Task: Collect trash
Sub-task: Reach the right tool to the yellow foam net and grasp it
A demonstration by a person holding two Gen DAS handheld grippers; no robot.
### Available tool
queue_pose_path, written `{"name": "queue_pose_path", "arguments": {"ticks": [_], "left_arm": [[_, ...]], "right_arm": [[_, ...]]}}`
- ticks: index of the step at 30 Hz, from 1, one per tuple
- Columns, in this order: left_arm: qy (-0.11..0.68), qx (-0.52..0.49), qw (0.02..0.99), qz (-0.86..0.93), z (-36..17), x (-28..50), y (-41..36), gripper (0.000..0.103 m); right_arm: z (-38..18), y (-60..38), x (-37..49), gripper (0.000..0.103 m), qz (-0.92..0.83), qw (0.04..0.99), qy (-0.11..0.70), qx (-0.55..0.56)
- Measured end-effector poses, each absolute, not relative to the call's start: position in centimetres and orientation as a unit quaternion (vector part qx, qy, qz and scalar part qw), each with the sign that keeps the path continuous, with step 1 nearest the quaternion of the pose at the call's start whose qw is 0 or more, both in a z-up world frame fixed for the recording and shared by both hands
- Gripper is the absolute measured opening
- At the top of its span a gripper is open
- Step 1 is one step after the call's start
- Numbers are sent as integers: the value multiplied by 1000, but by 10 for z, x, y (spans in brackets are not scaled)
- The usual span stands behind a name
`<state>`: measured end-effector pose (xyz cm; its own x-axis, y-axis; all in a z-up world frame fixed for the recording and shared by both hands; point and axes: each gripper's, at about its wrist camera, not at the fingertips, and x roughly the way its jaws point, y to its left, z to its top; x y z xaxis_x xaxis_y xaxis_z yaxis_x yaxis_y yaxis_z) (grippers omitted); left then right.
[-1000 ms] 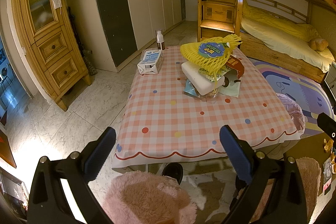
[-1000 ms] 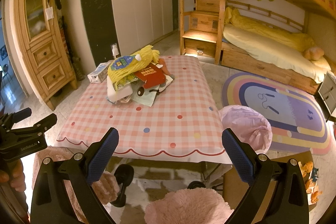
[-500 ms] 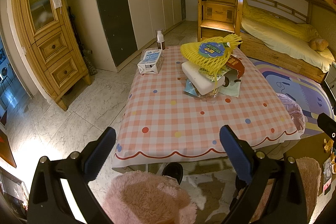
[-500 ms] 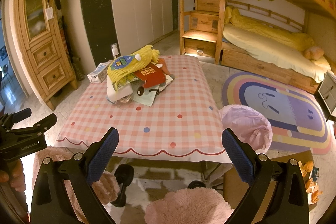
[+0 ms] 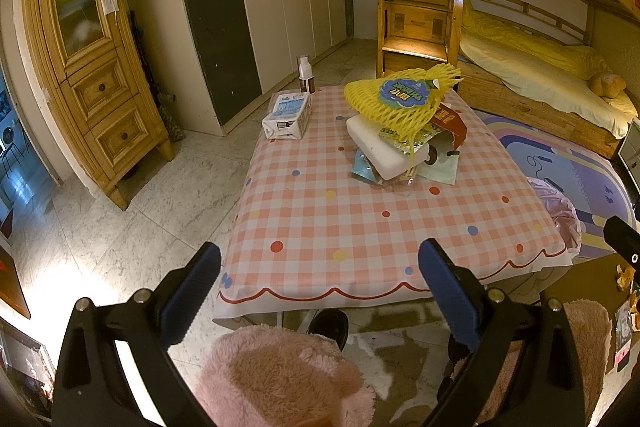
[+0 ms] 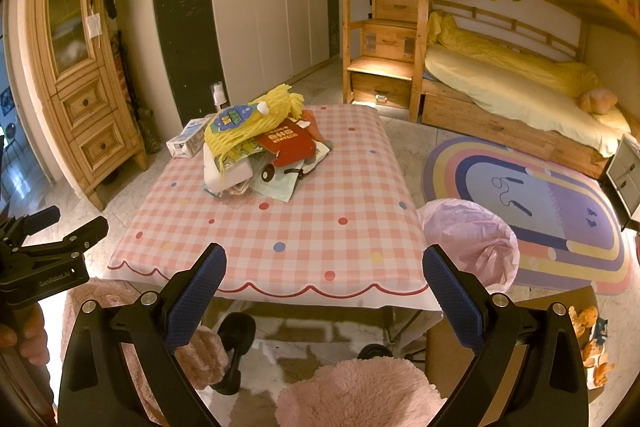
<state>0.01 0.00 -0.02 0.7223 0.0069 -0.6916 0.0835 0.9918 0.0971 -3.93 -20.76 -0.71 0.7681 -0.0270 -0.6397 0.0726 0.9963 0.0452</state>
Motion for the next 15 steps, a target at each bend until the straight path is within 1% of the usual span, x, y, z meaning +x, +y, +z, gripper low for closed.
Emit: {"name": "queue_pose_path", "arguments": {"ticks": [7,15], "left_arm": [[384,48,922,-14,-9,17,9,96],[388,51,920,7,-19,45,17,96]], "right_arm": [[-8,-205,-31,98,-10,944,327,30],[-12,-194,32,98,17,953,300,31]]}}
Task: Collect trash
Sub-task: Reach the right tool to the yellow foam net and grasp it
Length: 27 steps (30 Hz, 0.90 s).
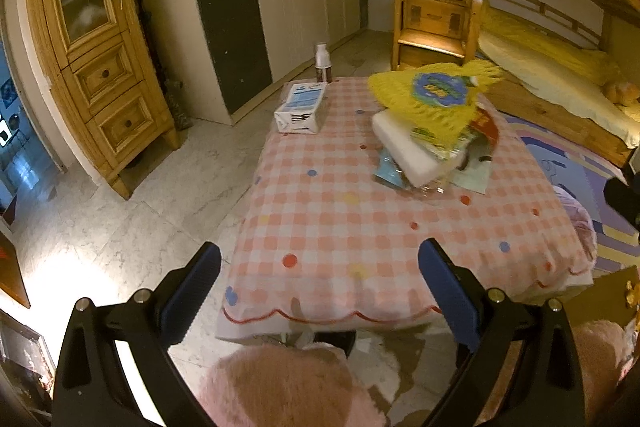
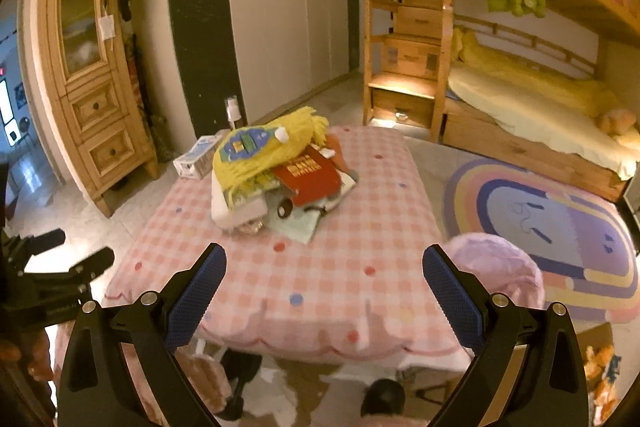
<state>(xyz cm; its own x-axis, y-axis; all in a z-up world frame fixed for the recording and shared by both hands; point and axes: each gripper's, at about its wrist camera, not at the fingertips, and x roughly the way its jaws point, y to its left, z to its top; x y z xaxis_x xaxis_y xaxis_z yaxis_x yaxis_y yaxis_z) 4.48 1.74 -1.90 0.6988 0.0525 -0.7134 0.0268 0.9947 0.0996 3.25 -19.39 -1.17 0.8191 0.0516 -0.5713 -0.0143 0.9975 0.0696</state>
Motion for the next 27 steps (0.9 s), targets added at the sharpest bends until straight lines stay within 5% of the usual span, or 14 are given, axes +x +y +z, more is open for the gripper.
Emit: {"name": "queue_pose_path", "arguments": {"ticks": [27], "left_arm": [[375,48,925,41,-48,218,30,96]], "right_arm": [[-36,-161,215,95,62,930,361,39]]}}
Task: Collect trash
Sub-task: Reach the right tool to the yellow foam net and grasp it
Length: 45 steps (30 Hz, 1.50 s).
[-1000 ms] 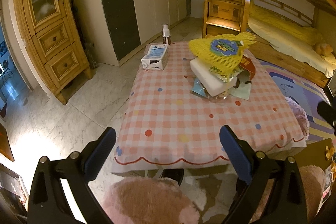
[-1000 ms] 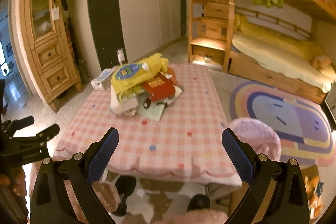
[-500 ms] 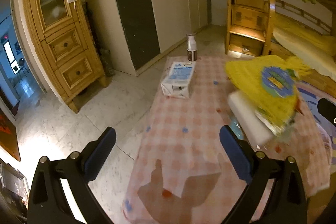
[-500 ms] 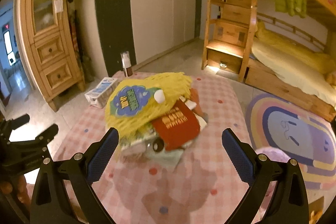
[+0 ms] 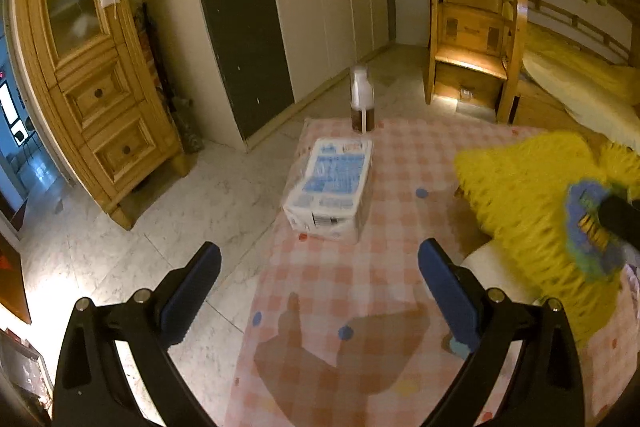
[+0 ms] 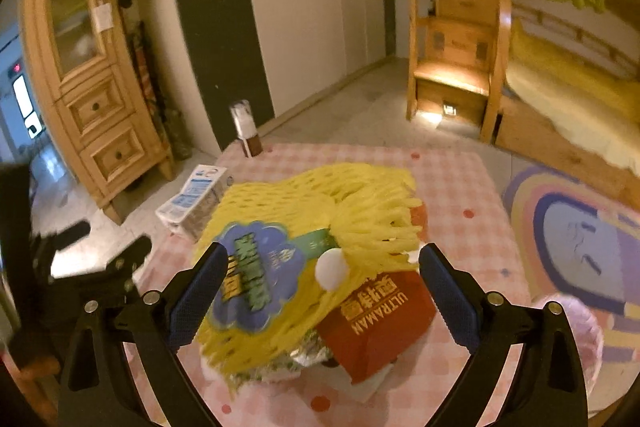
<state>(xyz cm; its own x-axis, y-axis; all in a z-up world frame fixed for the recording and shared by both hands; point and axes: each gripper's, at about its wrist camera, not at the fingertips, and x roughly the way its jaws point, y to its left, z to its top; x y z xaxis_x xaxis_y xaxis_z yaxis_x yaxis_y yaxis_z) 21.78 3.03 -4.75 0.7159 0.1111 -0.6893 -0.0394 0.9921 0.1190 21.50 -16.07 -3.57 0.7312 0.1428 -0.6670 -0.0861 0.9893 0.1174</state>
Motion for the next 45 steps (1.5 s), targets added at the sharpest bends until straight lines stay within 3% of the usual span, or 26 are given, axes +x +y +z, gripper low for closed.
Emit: {"name": "queue_pose_path", "arguments": {"ticks": [4,5,8,12,22,38,45], "left_arm": [[387,50,920,24,-55,218,27,96],[386,53,921,23,-56,217,26,96],[387,59,920,18,-57,213,23,96],[381,50,923,13,-53,206,23,96],[365,35,930,-30,-48,183,14,96],[343,74,923,-158,-43,156,-82,95],[368,44,919,-139,-48,171,-62,92]], "right_arm": [[-44,-155,220,86,78,924,371,40],[-44,-153,220,63,82,924,372,39],[-40,-153,215,41,91,928,358,42],[-27,-152,205,28,106,940,321,50],[21,-200,157,28,18,982,171,74],[-24,-291,130,29,-120,957,254,77],[-27,-288,127,29,-107,958,261,53]]}}
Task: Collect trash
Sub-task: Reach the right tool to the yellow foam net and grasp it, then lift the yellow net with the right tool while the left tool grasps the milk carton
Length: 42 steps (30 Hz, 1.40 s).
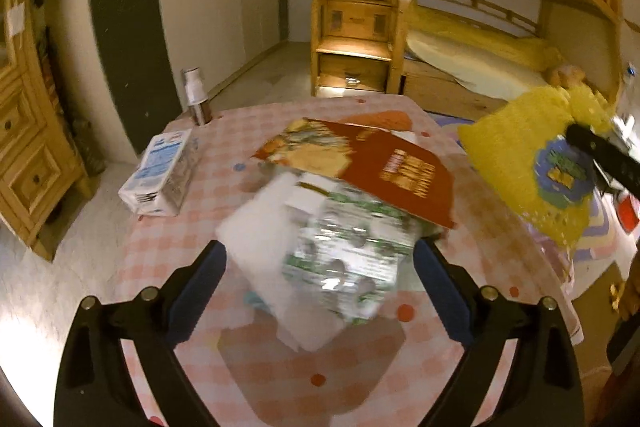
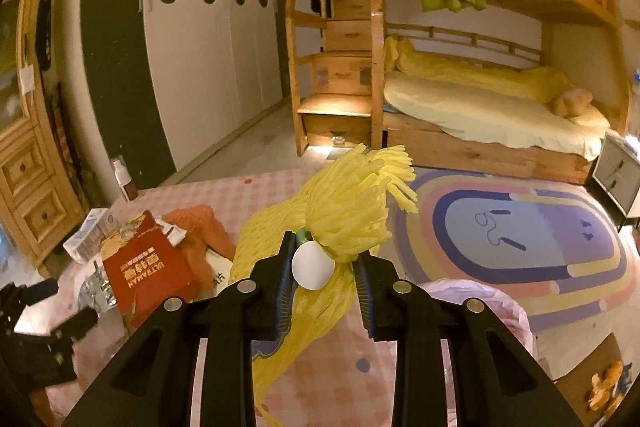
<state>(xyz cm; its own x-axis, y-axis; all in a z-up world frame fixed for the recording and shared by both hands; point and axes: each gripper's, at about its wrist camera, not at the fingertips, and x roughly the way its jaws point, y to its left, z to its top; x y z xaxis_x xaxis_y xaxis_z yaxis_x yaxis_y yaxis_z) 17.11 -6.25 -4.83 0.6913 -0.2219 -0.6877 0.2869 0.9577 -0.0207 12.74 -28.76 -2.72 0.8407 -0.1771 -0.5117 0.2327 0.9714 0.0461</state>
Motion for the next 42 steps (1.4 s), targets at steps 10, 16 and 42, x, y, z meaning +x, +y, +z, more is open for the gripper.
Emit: {"name": "queue_pose_path", "arguments": {"ticks": [10,16,42], "left_arm": [[360,5,933,-10,-49,239,35,92],[377,31,926,-4,-66,275,56,92],[232,51,957,-169,11,176,-50,68]], "right_arm": [[-24,-279,147,30,-122,957,259,36],[-27,-279,165,30,-121,956,265,45],[-22,-340,123,30,-198,942,260,73]]}}
